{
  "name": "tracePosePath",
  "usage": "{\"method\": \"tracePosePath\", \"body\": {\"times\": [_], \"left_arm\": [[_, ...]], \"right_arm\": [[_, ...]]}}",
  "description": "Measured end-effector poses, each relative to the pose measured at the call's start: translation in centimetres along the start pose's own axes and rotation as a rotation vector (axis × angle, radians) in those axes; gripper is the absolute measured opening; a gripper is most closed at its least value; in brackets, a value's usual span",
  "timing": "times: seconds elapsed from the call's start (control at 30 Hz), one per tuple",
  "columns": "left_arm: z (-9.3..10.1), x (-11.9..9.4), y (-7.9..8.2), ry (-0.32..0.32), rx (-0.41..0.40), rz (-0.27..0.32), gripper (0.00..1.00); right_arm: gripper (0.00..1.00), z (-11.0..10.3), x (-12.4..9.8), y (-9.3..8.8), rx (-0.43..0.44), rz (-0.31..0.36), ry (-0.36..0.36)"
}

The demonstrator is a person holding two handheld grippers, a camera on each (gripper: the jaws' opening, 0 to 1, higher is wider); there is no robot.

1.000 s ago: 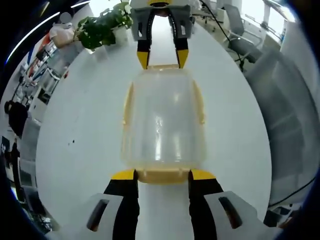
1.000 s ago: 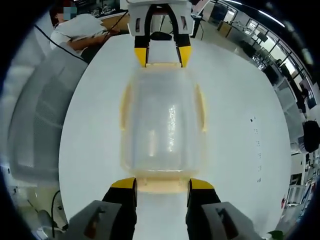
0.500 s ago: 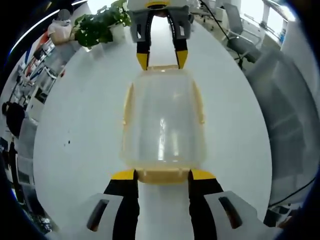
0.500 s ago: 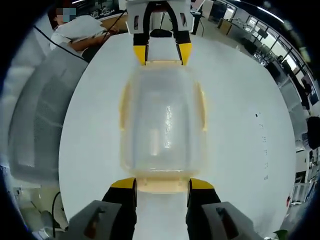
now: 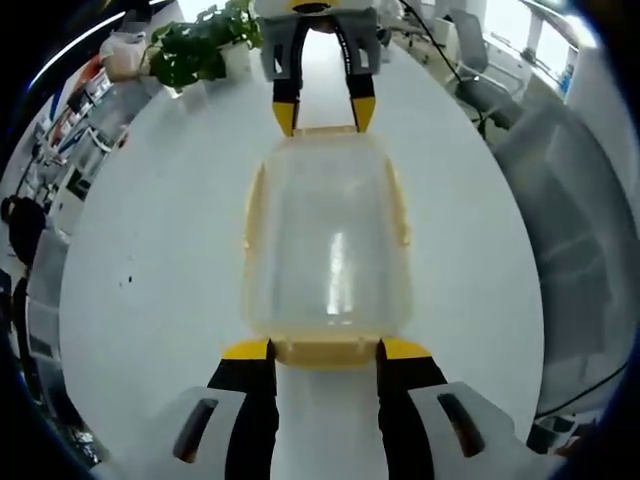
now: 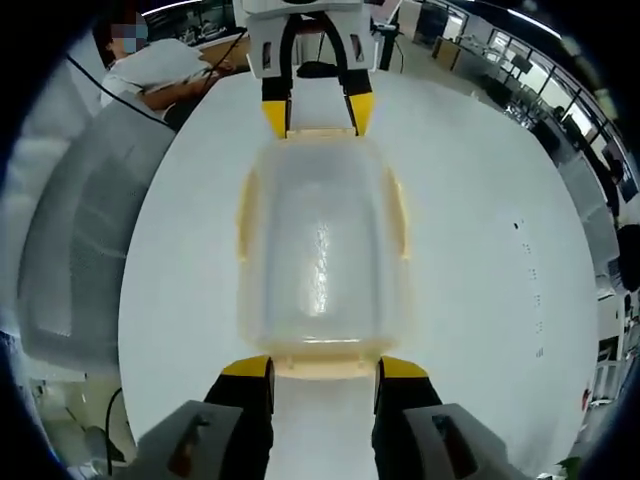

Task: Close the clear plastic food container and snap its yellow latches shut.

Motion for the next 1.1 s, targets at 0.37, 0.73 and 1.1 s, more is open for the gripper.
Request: {"method": "tracePosePath", "body": {"times": [0.37, 0.73, 1.1], "left_arm": [[-0.1, 0.2, -0.2, -0.007, 0.020, 0.029, 0.38], [0.0, -0.4, -1.4, 0.006, -0.003, 0.007, 0.45], [-0.8, -2.6, 0.1, 0.049, -0.077, 0.082, 0.45]], "right_arm": [[0.37, 0.1, 0.1, -0.2, 0.007, 0.006, -0.002], [0.46, -0.2, -0.4, -1.7, 0.093, -0.001, 0.006], [0.40, -1.0, -2.4, -0.4, 0.216, 0.090, 0.046]]}}
Point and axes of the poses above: the point that each gripper's makers call its tool centre point, and the gripper's own axes: x roughly forward along the fingers, z roughly to its right, y roughly out of its top, the point moved 1 cm from there along -x, roughly backward along the fingers, and after that the axes turned 12 degrees about x, right-handed, at the moved point
